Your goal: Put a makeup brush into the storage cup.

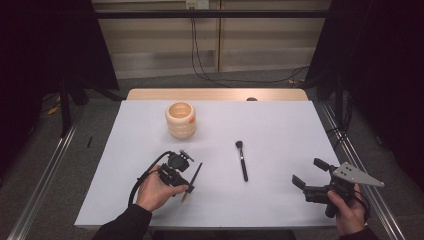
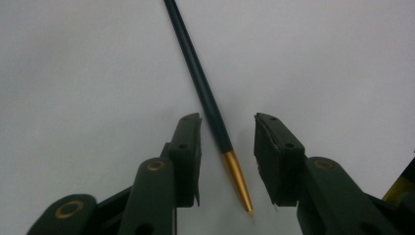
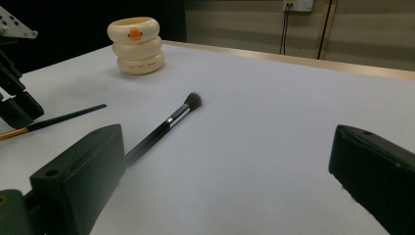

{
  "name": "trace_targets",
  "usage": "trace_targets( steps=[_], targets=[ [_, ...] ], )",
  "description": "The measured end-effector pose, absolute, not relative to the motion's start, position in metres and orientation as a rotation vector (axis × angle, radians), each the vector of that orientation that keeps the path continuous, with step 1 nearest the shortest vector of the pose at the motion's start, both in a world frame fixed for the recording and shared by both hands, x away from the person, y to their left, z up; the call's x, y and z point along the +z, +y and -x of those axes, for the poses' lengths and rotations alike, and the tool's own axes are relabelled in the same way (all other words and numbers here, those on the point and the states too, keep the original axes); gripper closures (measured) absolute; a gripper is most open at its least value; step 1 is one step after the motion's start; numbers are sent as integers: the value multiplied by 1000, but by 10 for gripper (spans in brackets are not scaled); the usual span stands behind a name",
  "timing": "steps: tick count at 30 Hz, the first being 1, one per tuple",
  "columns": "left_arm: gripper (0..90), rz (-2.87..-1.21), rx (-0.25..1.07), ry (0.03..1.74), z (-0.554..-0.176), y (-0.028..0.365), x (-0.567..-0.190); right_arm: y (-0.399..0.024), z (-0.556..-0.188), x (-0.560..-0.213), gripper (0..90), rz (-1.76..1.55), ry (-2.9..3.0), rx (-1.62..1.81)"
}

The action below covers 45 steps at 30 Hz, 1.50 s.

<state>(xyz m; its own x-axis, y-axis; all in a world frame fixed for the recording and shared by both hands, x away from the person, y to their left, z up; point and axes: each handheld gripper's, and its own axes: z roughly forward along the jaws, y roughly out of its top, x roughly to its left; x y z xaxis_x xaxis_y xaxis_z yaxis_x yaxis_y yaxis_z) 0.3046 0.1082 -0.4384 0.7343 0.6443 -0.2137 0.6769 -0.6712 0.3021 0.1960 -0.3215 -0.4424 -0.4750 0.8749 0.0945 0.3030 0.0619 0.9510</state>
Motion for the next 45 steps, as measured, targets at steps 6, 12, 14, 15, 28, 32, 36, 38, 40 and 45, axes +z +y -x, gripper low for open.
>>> trace_targets(
  steps=[6, 12, 14, 15, 28, 32, 36, 38, 40, 45],
  targets=[
    [638, -2625, -111, 986, -306, 104, -442, -321, -196, -442, 0, -1168, 1831, 1427],
    [659, -2628, -87, 1019, -307, 101, -444, -320, -196, -442, 0, -1152, 1845, 1425],
    [687, -2654, -72, 1006, -307, 99, -444, -320, -196, -442, 0, -1158, 1836, 1426],
    [689, -2652, -68, 1019, -307, 99, -444, -320, -196, -442, 0, -1159, 1836, 1424],
    [791, -2676, -37, 1055, -309, 97, -447, -319, -196, -443, 0, -1159, 1853, 1425],
    [799, -2705, 1, 1045, -307, 92, -446, -319, -196, -443, 0, -1158, 1854, 1425],
    [819, -2687, -11, 1052, -307, 94, -447, -319, -196, -443, 0, -1162, 1858, 1424],
    [832, -2680, -21, 1040, -308, 97, -446, -320, -197, -444, 0, -1172, 1853, 1426],
    [832, -2654, -42, 1053, -310, 100, -447, -320, -197, -444, 0, -1175, 1851, 1424],
    [833, -2645, -71, 1031, -311, 104, -446, -321, -196, -444, 0, -1179, 1849, 1424]
  ],
)
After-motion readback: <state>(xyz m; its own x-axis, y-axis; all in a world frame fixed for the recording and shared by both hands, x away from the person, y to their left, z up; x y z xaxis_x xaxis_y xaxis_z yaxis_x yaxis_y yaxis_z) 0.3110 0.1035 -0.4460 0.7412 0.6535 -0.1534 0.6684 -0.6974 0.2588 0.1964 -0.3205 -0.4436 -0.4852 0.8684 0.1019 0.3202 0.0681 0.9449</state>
